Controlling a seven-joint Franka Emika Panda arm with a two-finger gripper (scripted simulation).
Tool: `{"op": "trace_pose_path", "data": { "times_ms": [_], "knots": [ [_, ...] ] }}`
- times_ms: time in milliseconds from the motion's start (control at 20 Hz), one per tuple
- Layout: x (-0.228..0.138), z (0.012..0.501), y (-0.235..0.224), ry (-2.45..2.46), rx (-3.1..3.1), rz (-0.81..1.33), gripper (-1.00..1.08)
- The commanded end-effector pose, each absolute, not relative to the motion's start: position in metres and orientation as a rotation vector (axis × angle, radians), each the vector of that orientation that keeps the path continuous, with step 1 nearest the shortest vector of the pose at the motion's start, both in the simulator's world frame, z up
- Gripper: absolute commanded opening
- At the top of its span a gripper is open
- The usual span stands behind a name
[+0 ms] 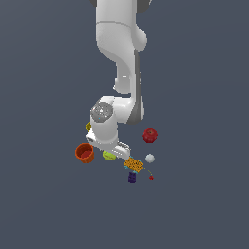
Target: Pick up a designated object from a clutter of objects.
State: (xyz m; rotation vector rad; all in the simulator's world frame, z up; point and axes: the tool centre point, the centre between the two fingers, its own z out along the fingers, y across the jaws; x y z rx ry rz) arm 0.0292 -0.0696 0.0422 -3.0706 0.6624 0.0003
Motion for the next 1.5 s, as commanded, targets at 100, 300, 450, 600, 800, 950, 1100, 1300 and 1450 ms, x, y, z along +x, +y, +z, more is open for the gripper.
{"op": "trace_pose_path", "data": {
  "times_ms": [100,300,450,600,800,950,1100,1300,1450],
  "knots": [
    [0.03,0.045,-0.07,0.663,-3.071,0.0,-1.0],
    [0.033,0.057,-0.069,0.663,-3.071,0.0,-1.0],
    [0.037,0.071,-0.068,0.663,-3.071,0.0,-1.0],
    [0.043,0.091,-0.067,0.663,-3.071,0.0,-1.0],
    [0.052,0.124,-0.066,0.663,-3.071,0.0,-1.0],
    [0.061,0.154,-0.065,0.664,-3.071,0.0,-1.0],
    [0.07,0.185,-0.063,0.664,-3.071,0.0,-1.0],
    [0.082,0.226,-0.061,0.665,-3.072,0.0,-1.0],
    [0.091,0.256,-0.06,0.665,-3.072,0.0,-1.0]
  ]
}}
